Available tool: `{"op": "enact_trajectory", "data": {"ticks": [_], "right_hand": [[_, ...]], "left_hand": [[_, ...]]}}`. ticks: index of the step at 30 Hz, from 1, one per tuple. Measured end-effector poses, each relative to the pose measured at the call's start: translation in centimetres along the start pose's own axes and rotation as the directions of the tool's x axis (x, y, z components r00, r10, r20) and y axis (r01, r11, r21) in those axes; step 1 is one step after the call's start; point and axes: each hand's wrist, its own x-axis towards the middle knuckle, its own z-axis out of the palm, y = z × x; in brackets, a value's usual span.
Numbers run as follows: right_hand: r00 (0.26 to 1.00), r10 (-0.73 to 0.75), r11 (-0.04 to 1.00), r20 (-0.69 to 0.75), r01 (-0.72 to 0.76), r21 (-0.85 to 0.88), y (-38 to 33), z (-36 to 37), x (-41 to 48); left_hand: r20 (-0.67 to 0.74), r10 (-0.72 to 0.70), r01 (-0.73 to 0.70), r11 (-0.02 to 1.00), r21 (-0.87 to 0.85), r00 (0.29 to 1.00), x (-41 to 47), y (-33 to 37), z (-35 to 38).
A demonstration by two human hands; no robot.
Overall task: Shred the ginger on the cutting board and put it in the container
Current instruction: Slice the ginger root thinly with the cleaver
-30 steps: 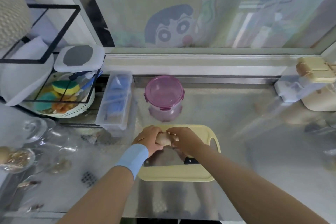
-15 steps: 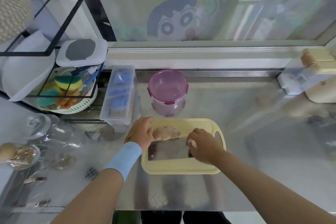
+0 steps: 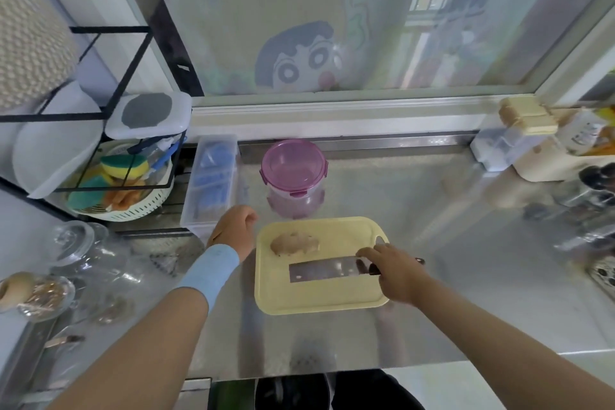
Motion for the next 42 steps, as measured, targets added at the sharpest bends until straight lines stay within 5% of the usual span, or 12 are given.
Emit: {"op": "enact_trajectory", "data": {"ticks": [3,6,9,12,17,21,25,29,34,37,40,42], "right_hand": [[0.983,0.177,0.964,-0.044,-0.164,0.207,1.1,-1.3,-1.5],[0.946,0.324,0.859,-0.006,-0.291,0.421,1.1,-0.8,-1.2],[0.940,0.339,0.816,0.033,-0.311,0.488,0.3,0.2,0.3],[0.944,0.325,0.790,0.061,-0.306,0.531,-0.5,1.6,1.5],[0.952,0.301,0.798,0.052,-0.281,0.534,-1.5,3.0,2.8],[0.968,0.243,0.816,0.057,-0.236,0.528,-2.7,2.7,3.1],[0.974,0.204,0.808,0.096,-0.223,0.546,-4.2,2.6,3.8],[0.980,0.140,0.779,0.143,-0.199,0.595,-5.6,2.7,3.9],[0.977,0.138,0.752,0.162,-0.210,0.625,-6.4,3.0,4.2],[0.978,0.132,0.746,0.163,-0.206,0.633,-6.4,3.1,4.3],[0.977,0.132,0.739,0.165,-0.208,0.640,-6.4,3.0,4.3],[0.978,0.128,0.737,0.165,-0.205,0.644,-6.5,3.1,4.4]], "left_hand": [[0.038,-0.067,0.066,0.997,0.031,0.997,-0.2,0.3,0.7],[0.273,-0.034,-0.008,0.989,0.151,0.961,-0.6,1.6,2.6],[0.445,0.074,-0.223,0.929,0.294,0.892,-0.2,2.1,5.2],[0.489,0.052,-0.275,0.876,0.396,0.871,0.1,1.9,6.8],[0.363,-0.063,-0.064,0.942,0.330,0.930,-1.2,2.6,7.5],[0.317,-0.264,0.282,0.959,-0.010,0.911,-3.9,4.3,7.2],[0.333,-0.342,0.430,0.870,-0.242,0.879,-6.7,4.6,8.4],[0.284,-0.390,0.461,0.850,-0.255,0.876,-7.5,5.2,8.8],[0.150,-0.233,0.238,0.971,-0.020,0.961,-6.7,3.8,8.9],[0.020,0.106,-0.108,0.991,0.081,0.994,-6.6,1.7,8.4],[0.098,0.612,-0.606,0.725,0.327,0.785,-5.8,-0.1,8.3],[0.219,0.698,-0.730,0.627,0.273,0.682,-5.3,-0.1,8.4]]}}
